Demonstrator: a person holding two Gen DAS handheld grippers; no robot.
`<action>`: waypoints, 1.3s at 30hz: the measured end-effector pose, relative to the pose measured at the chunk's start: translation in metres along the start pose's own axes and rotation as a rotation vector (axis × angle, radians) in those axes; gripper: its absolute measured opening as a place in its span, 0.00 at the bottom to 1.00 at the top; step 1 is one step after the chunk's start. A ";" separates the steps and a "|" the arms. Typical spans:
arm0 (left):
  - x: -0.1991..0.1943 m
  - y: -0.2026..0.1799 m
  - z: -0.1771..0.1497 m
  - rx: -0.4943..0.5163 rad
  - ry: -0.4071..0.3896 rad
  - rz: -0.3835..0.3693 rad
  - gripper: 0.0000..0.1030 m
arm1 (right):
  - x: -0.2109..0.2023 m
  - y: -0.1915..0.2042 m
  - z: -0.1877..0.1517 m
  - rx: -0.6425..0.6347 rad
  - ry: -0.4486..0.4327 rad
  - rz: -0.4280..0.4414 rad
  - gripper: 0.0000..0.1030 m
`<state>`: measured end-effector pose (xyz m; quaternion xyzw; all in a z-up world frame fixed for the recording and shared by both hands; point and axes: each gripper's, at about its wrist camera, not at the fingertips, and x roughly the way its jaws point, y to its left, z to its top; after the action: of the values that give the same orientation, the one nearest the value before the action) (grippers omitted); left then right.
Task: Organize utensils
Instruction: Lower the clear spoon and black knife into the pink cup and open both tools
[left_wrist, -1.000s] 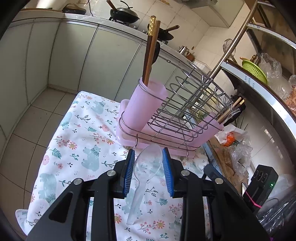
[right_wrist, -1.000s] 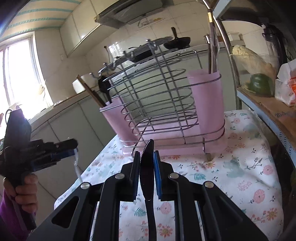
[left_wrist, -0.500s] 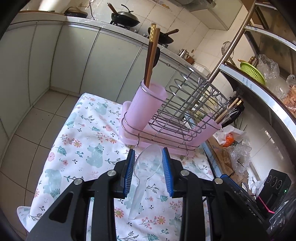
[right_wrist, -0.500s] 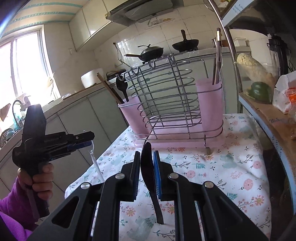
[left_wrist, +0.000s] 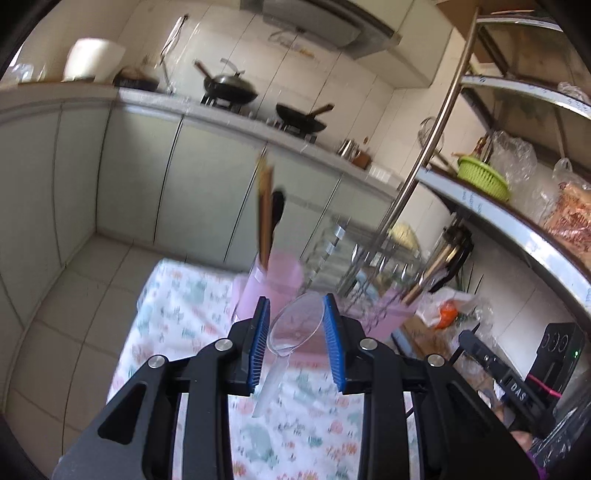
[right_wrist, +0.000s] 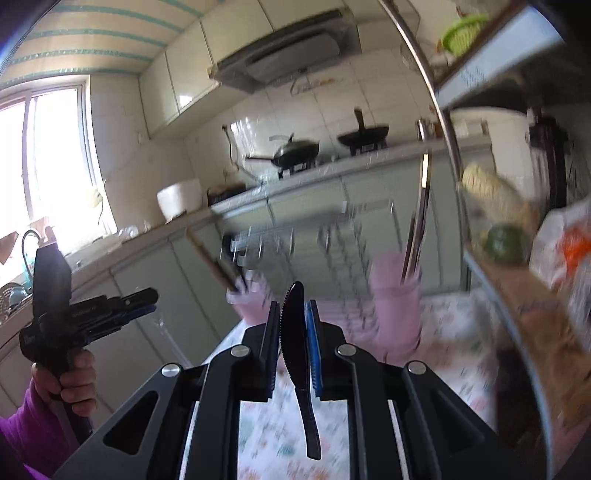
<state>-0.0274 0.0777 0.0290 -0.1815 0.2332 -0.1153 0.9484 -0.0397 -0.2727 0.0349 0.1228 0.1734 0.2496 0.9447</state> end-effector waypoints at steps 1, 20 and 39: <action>-0.001 -0.004 0.009 0.010 -0.020 -0.002 0.28 | -0.001 -0.001 0.008 -0.004 -0.017 -0.004 0.13; 0.057 -0.027 0.112 0.050 -0.189 0.005 0.28 | 0.049 -0.042 0.112 -0.099 -0.272 -0.195 0.13; 0.081 -0.022 0.104 0.117 -0.145 0.052 0.28 | 0.097 -0.062 0.069 -0.065 -0.123 -0.210 0.13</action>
<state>0.0897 0.0632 0.0914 -0.1273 0.1615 -0.0905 0.9744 0.0924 -0.2851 0.0526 0.0884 0.1190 0.1466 0.9780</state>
